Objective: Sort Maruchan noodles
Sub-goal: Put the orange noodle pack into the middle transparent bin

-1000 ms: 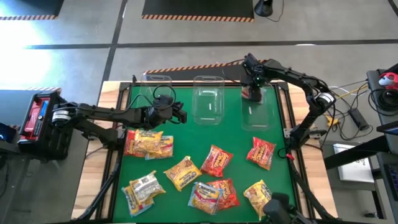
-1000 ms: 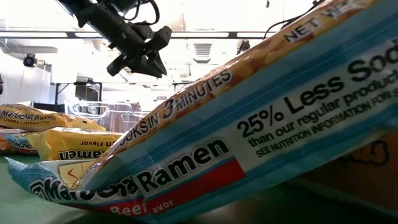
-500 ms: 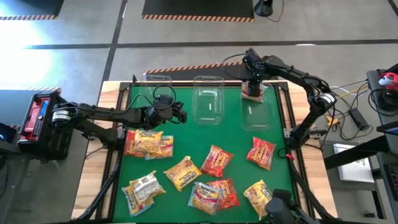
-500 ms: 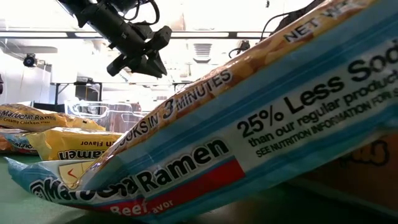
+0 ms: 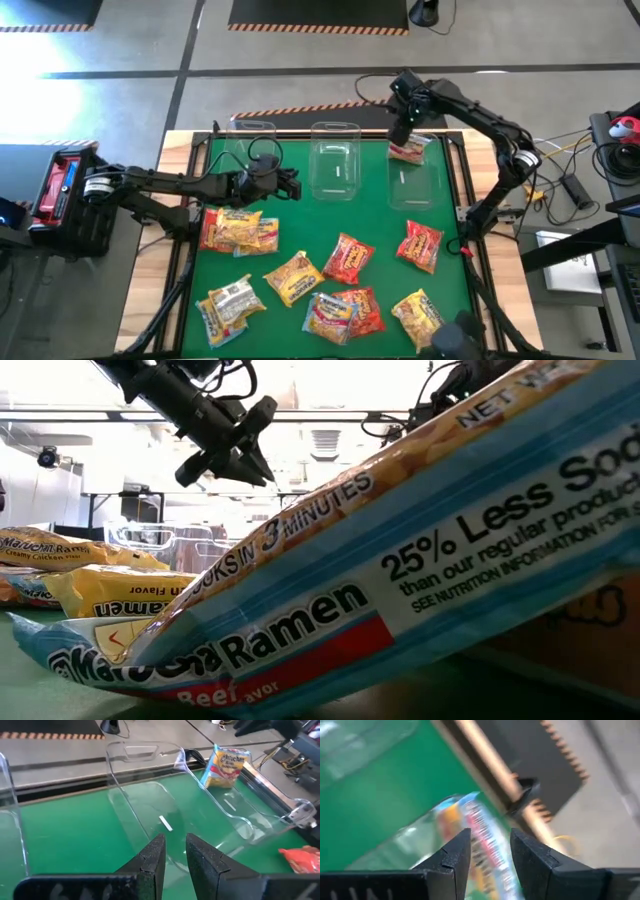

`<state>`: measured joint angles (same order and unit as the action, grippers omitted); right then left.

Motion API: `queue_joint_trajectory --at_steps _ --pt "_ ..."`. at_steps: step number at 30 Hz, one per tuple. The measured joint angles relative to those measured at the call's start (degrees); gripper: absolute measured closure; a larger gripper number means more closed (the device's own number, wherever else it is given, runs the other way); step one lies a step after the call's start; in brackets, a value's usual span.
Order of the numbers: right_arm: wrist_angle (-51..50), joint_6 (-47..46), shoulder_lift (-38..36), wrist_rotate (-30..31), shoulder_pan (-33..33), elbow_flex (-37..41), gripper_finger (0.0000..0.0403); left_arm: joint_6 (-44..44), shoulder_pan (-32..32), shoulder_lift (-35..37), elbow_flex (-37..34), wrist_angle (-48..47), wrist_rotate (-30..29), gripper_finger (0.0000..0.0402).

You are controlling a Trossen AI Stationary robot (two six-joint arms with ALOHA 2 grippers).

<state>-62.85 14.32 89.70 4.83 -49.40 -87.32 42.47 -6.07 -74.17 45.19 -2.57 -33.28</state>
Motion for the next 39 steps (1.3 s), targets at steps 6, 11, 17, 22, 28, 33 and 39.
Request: queue_joint_trajectory --at_steps 6,11,17,22,28,33,39 --pt "-4.7 -8.1 -2.2 -12.8 2.0 0.6 0.0276 5.9 0.1 -0.5 0.0 0.1 4.3 0.0342" --pt "-4.3 -13.6 -4.5 -15.8 7.2 3.3 0.0276 9.3 2.0 -3.4 0.0 1.3 10.4 0.0342" --pt "-4.2 -18.1 -8.1 -15.8 16.2 6.5 0.0284 14.7 6.7 -8.8 0.0 7.7 13.4 0.0342" --pt "-3.4 -23.6 -12.2 -15.3 23.6 8.5 0.0293 17.0 10.5 -12.3 0.0 13.4 13.4 0.0342" --pt "2.7 -34.6 -17.3 -15.3 32.1 12.9 0.0305 18.5 14.1 -13.6 0.0 14.1 13.4 0.0342" --pt "9.4 -45.2 -19.6 -14.3 39.8 17.8 0.0315 18.5 16.4 -13.6 0.0 14.1 13.3 0.0342" --pt "19.1 -60.2 -20.2 -11.5 51.5 24.2 0.0327 19.8 21.2 -13.8 0.0 14.8 13.3 0.0342"
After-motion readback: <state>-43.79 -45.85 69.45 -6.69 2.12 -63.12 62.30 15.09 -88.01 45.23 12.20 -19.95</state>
